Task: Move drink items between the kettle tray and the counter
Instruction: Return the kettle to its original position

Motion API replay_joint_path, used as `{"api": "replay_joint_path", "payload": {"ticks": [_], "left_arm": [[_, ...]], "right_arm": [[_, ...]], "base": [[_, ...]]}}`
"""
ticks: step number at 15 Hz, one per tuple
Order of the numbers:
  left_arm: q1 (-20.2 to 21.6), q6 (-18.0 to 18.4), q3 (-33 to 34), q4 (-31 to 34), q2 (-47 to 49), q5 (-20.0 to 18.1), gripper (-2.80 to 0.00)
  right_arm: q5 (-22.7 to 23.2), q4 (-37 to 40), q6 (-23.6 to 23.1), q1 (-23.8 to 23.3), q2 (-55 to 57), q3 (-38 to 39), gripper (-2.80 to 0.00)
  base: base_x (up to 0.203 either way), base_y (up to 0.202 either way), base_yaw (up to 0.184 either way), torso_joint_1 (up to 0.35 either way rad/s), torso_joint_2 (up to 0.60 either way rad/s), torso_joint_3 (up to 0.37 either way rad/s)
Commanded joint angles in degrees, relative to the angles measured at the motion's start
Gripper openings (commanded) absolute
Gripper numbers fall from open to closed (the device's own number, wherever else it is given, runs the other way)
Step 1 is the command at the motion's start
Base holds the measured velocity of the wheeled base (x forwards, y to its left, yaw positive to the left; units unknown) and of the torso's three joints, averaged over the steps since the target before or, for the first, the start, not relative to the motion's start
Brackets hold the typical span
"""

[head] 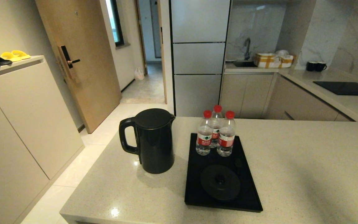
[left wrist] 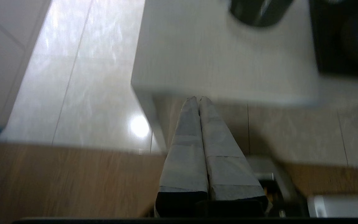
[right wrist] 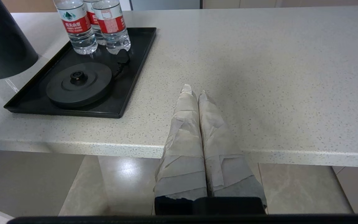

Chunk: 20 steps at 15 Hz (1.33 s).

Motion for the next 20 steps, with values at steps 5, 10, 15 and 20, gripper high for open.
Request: {"api": "replay_joint_path", "payload": {"ticks": [5,10,15,20], "left_arm": [[-0.12,1.40,6.47,-48.31,44.31,-0.76,-2.80],[-0.97,7.31,4.34,-75.22,66.02,-1.70,-2.80],[-3.64,7.67,6.58,-82.94,69.76,-1.92,0.00],[-7.51,8.02,9.48,-85.05,69.23,-1.75,0.00]], "right_arm": [[-0.02,0.05,0.00,0.02,-0.02,0.01,-2.80],[-0.02,0.05,0.00,0.02,-0.02,0.01,-2.80],[-0.02,0.05,0.00,0.02,-0.02,0.01,-2.80],[-0.02,0.05,0.00,0.02,-0.02,0.01,-2.80]], "base": [[0.000,0.000,0.000,0.000,0.00,0.000],[0.000,0.000,0.000,0.000,0.00,0.000],[0.000,0.000,0.000,0.000,0.00,0.000],[0.000,0.000,0.000,0.000,0.00,0.000]]}}
